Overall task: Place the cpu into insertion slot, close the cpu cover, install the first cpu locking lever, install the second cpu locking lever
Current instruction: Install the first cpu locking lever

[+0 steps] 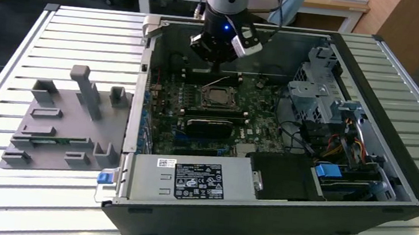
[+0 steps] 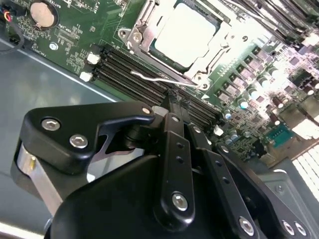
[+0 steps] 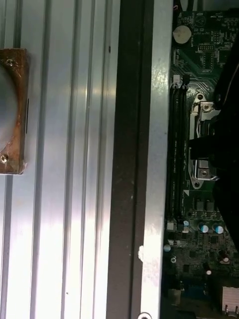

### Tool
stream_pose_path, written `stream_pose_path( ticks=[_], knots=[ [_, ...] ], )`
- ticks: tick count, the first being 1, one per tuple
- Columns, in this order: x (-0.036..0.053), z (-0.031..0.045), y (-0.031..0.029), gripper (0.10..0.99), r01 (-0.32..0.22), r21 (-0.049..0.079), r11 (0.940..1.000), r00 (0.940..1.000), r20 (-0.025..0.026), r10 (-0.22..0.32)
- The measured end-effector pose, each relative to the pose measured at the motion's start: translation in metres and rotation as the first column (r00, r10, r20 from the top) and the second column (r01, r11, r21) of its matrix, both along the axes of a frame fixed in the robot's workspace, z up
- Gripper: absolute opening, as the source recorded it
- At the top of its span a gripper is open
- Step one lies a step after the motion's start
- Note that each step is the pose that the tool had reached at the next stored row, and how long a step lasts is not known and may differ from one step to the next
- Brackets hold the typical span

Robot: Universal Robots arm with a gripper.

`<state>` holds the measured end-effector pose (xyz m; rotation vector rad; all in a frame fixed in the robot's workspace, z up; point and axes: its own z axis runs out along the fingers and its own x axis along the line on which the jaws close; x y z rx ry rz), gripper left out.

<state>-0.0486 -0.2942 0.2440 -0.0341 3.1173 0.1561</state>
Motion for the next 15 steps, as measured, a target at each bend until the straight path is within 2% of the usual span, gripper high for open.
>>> stream_pose_path(
  ticks=[7,9,15],
  knots=[
    [0.0074,-0.0071,0.0001,0.118,0.0,0.0,1.0,1.0,0.0001,0.0],
    [0.0079,-0.0102,0.0001,0.118,0.0,0.0,1.0,1.0,0.0001,0.0],
    [0.0085,-0.0133,0.0001,0.118,0.0,0.0,1.0,1.0,0.0003,0.0]
  ],
)
